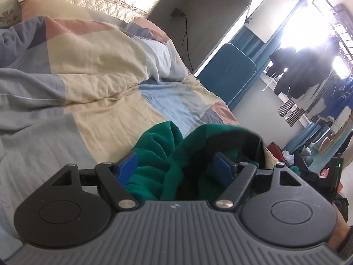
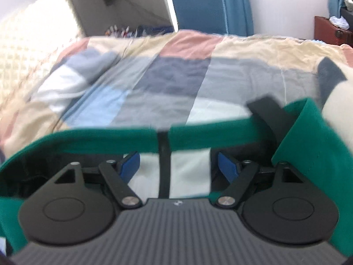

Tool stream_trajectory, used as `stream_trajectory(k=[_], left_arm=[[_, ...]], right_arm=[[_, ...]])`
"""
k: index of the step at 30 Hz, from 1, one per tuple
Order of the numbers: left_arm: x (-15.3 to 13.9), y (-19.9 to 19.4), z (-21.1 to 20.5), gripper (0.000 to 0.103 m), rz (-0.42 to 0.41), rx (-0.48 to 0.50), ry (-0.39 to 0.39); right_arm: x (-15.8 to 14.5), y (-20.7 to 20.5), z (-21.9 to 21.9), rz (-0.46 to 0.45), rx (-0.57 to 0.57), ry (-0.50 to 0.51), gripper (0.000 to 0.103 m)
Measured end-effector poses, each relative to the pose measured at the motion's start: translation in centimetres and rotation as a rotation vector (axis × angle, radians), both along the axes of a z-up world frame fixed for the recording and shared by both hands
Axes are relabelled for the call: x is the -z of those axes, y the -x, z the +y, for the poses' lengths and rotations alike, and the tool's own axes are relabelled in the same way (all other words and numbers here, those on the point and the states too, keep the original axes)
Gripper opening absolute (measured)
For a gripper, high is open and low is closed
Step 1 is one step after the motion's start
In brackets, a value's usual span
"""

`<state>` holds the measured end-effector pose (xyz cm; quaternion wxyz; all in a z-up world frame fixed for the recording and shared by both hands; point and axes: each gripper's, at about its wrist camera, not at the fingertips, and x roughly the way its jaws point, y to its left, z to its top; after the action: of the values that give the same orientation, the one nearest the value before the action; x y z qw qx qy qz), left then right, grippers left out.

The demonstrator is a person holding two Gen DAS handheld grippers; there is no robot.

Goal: Fold large clothes

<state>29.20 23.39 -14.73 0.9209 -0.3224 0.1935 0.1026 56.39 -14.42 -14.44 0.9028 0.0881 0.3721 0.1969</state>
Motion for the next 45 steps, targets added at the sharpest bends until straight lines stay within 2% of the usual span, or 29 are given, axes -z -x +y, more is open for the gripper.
stream_trajectory(k=[3, 5, 10, 13, 16, 18, 21, 23, 25, 26, 27, 28, 29, 31, 35, 37, 41, 45], left_arm=[[-0.3, 0.6, 0.5, 0.08, -0.023, -0.022, 0.019], [-0.5, 1.1, 1.0, 0.08, -0.046, -0.033, 0.032], [-0.2, 1.2, 1.7, 0.08, -0.006, -0.037, 0.062], [0.0, 0.7, 1.2, 0.08, 0.037, -0.018, 0.036], [0.4, 0.1, 0.6, 0.08, 0.08, 0.015, 0.016], [0.9, -0.1, 0.2, 0.079, 0.099, 0.028, 0.014], [1.3, -0.7, -0.3, 0.078, 0.125, 0.029, -0.035], [1.5, -1.2, -0.7, 0.073, 0.142, 0.04, -0.058], [1.7, -1.8, -1.1, 0.06, 0.184, 0.043, -0.1], [1.8, -1.9, -1.3, 0.057, 0.193, 0.052, -0.116], [1.9, -2.0, -1.3, 0.048, 0.19, 0.066, -0.116], [1.9, -2.0, -1.4, 0.04, 0.186, 0.078, -0.109], [1.8, -2.0, -1.4, 0.036, 0.183, 0.083, -0.113], [1.4, -1.8, -1.4, 0.024, 0.165, 0.095, -0.125], [0.9, -0.9, -0.6, 0.02, 0.092, 0.061, -0.068], [0.5, -0.5, -0.1, 0.018, 0.05, 0.034, -0.034], [-0.1, 0.0, 0.4, 0.017, 0.009, -0.009, -0.011], [-0.1, 0.2, 0.5, 0.017, 0.015, -0.033, -0.027]], right_arm=[[-0.9, 0.3, -1.4, -0.023, -0.005, -0.092, 0.079], [-1.9, 0.8, -2.0, -0.041, -0.047, -0.138, 0.08], [-4.6, 2.2, -2.0, -0.031, -0.279, -0.241, 0.08], [-6.2, 3.1, -1.7, -0.033, -0.389, -0.321, 0.081], [-6.8, 4.1, 0.3, -0.038, -0.478, -0.274, 0.081], [-6.5, 4.8, 2.2, -0.029, -0.516, -0.188, 0.081], [-5.5, 5.9, 5.0, -0.015, -0.586, -0.064, 0.079], [-5.0, 6.6, 6.7, -0.032, -0.581, 0.038, 0.078], [-4.4, 7.0, 8.5, -0.036, -0.565, 0.181, 0.053], [-4.2, 7.2, 9.5, -0.04, -0.555, 0.248, 0.035], [-4.2, 7.2, 10.1, -0.046, -0.545, 0.294, 0.024], [-4.4, 7.3, 10.5, -0.058, -0.54, 0.318, 0.02], [-4.8, 7.2, 10.8, -0.076, -0.525, 0.332, 0.017], [-6.1, 6.8, 10.7, -0.12, -0.456, 0.323, 0.015], [-7.6, 4.8, 9.7, -0.188, -0.305, 0.278, 0.014], [-7.6, 3.4, 9.1, -0.187, -0.243, 0.256, 0.014], [-6.7, 1.2, 8.4, -0.22, -0.168, 0.222, 0.013], [-3.0, -0.8, 9.9, -0.178, -0.172, 0.256, 0.013]])
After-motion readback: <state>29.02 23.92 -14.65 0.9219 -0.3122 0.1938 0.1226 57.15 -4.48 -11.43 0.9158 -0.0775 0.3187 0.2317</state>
